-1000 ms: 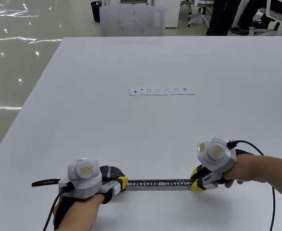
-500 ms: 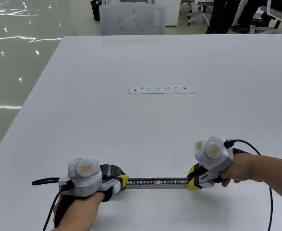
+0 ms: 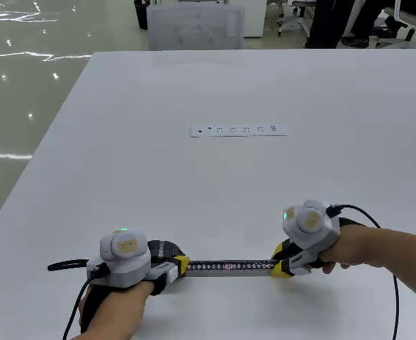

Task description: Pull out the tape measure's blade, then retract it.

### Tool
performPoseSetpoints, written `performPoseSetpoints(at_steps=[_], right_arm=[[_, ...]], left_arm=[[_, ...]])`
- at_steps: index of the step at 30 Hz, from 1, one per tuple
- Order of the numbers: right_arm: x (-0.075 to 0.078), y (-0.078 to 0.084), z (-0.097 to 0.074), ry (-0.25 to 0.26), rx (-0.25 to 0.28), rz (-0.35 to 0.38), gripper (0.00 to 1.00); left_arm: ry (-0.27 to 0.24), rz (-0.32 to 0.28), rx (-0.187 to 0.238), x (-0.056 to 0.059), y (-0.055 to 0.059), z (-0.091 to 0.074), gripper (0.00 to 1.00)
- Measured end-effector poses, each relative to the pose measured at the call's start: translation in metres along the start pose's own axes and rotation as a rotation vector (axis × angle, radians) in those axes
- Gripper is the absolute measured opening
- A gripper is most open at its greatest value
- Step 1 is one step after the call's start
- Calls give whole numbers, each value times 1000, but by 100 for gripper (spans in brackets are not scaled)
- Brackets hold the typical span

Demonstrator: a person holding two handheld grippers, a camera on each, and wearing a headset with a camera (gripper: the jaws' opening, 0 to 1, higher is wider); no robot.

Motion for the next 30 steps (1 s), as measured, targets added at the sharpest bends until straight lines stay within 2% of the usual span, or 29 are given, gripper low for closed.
performPoseSetpoints(at_steps=[30], right_arm=[[-4, -13, 7, 1, 22, 5, 14]], left_arm=[[0, -1, -1, 1, 0, 1, 59]])
Point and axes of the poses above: the centre of the closed fingertips' face, and the gripper's own axes: z roughly forward along the fingers, x roughly to its right, y roughly out of its underside, the point moved 3 cm from there along -z, roughly backward along the fingers, and after that the axes turned 1 degree about y, right-handed, at the moved point
